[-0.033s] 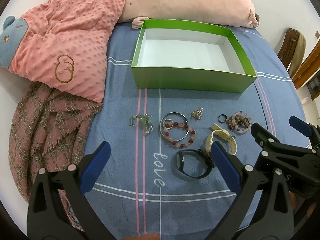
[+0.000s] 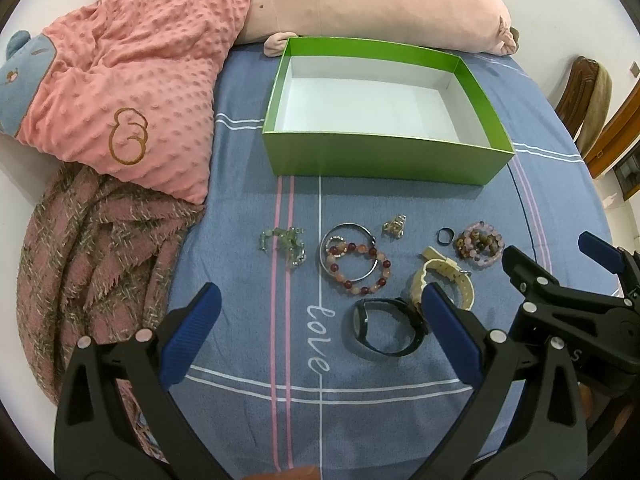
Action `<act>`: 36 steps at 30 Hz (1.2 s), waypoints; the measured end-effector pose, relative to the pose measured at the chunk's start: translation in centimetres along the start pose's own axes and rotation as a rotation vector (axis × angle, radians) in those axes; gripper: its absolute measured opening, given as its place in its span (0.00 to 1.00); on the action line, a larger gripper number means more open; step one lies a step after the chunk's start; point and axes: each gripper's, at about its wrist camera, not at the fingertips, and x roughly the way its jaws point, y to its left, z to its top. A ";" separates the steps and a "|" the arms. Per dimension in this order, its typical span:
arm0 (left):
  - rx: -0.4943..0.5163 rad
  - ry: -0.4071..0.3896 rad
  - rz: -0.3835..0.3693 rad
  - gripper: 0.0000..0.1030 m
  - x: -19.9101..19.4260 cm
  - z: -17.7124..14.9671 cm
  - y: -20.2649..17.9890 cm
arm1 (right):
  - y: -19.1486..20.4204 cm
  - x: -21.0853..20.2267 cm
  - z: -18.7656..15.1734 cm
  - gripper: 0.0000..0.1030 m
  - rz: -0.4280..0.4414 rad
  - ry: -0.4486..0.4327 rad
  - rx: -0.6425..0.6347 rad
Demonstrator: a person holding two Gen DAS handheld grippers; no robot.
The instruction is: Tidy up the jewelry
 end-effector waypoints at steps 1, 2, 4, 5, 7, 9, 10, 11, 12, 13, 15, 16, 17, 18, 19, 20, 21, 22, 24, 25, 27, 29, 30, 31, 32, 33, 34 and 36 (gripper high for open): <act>-0.001 0.001 -0.001 0.98 0.0 -0.1 0.0 | 0.0 0.0 0.0 0.99 0.000 0.001 -0.001; -0.001 0.001 -0.001 0.98 0.0 -0.1 0.0 | 0.0 0.1 -0.1 0.99 0.000 0.002 -0.001; -0.002 0.002 -0.001 0.98 0.1 -0.2 0.0 | -0.1 0.1 -0.4 0.99 -0.001 0.002 -0.001; -0.001 0.002 0.000 0.98 0.1 -0.1 0.0 | -0.1 0.1 -0.5 0.99 -0.001 0.001 -0.002; -0.001 0.002 -0.001 0.98 0.1 -0.2 0.0 | 0.0 0.1 -0.1 0.99 -0.002 0.004 -0.002; -0.002 0.002 -0.001 0.98 0.1 -0.4 0.1 | 0.0 0.1 -0.3 0.99 -0.001 0.003 -0.003; -0.002 0.002 -0.001 0.98 0.2 -0.5 0.2 | 0.1 0.1 0.0 0.99 -0.001 0.004 -0.002; -0.002 0.002 -0.001 0.98 0.2 -0.5 0.1 | 0.1 0.1 0.0 0.99 -0.002 0.004 -0.002; 0.000 0.002 0.000 0.98 0.1 -0.2 0.0 | 0.0 0.1 -0.1 0.99 -0.002 0.004 -0.002; 0.000 0.003 0.000 0.98 0.1 -0.1 0.0 | 0.0 0.1 -0.2 0.99 -0.002 0.004 -0.002; -0.001 0.004 0.000 0.98 0.1 -0.2 0.0 | -0.1 0.1 -0.4 0.99 -0.002 0.004 -0.002; -0.001 0.004 0.000 0.98 0.1 -0.1 0.0 | 0.1 0.0 0.0 0.99 -0.002 0.005 -0.002; -0.001 0.004 0.000 0.98 0.2 -0.2 0.0 | 0.0 0.1 -0.1 0.99 -0.003 0.004 -0.002; -0.001 0.004 -0.001 0.98 0.2 -0.3 0.1 | 0.0 0.1 -0.2 0.99 -0.003 0.004 -0.002; -0.001 0.004 -0.001 0.98 0.2 -0.4 0.1 | 0.0 0.0 0.0 0.99 -0.002 0.004 -0.002; -0.001 0.004 -0.001 0.98 0.2 -0.5 0.1 | 0.1 0.0 0.0 0.99 -0.002 0.004 -0.002; -0.002 0.004 -0.001 0.98 0.2 -0.6 0.1 | 0.0 0.1 -0.1 0.99 -0.002 0.004 -0.003; -0.002 0.004 -0.001 0.98 0.3 -0.7 0.2 | 0.0 0.0 0.0 0.99 -0.002 0.005 -0.003; 0.000 0.004 0.000 0.98 0.2 -0.2 0.0 | 0.0 0.0 0.0 0.99 -0.002 0.005 -0.003; 0.001 0.004 0.000 0.98 0.1 -0.1 0.0 | 0.0 0.1 0.0 0.99 -0.002 0.005 -0.003; 0.000 0.005 0.000 0.98 0.1 -0.1 0.0 | 0.0 0.1 0.0 0.99 -0.002 0.006 -0.003; 0.000 0.006 0.000 0.98 0.2 -0.2 0.0 | 0.0 0.1 -0.1 0.99 -0.002 0.006 -0.003; 0.000 0.006 0.000 0.98 0.2 -0.3 0.0 | 0.1 0.1 -0.1 0.99 -0.002 0.006 -0.004; 0.000 0.007 0.000 0.98 0.2 -0.4 0.0 | 0.1 0.1 -0.1 0.99 -0.002 0.006 -0.004; 0.000 0.007 0.000 0.98 0.2 -0.4 0.0 | 0.0 0.1 -0.1 0.99 -0.002 0.007 -0.003; 0.000 0.005 0.000 0.98 0.1 -0.1 0.0 | 0.1 0.1 -0.1 0.99 -0.002 0.006 -0.004; 0.000 0.005 0.000 0.98 0.1 -0.1 0.0 | 0.1 0.1 -0.1 0.99 -0.003 0.006 -0.004; 0.000 0.006 -0.001 0.98 0.2 -0.2 0.1 | 0.1 0.1 -0.1 0.99 -0.002 0.006 -0.004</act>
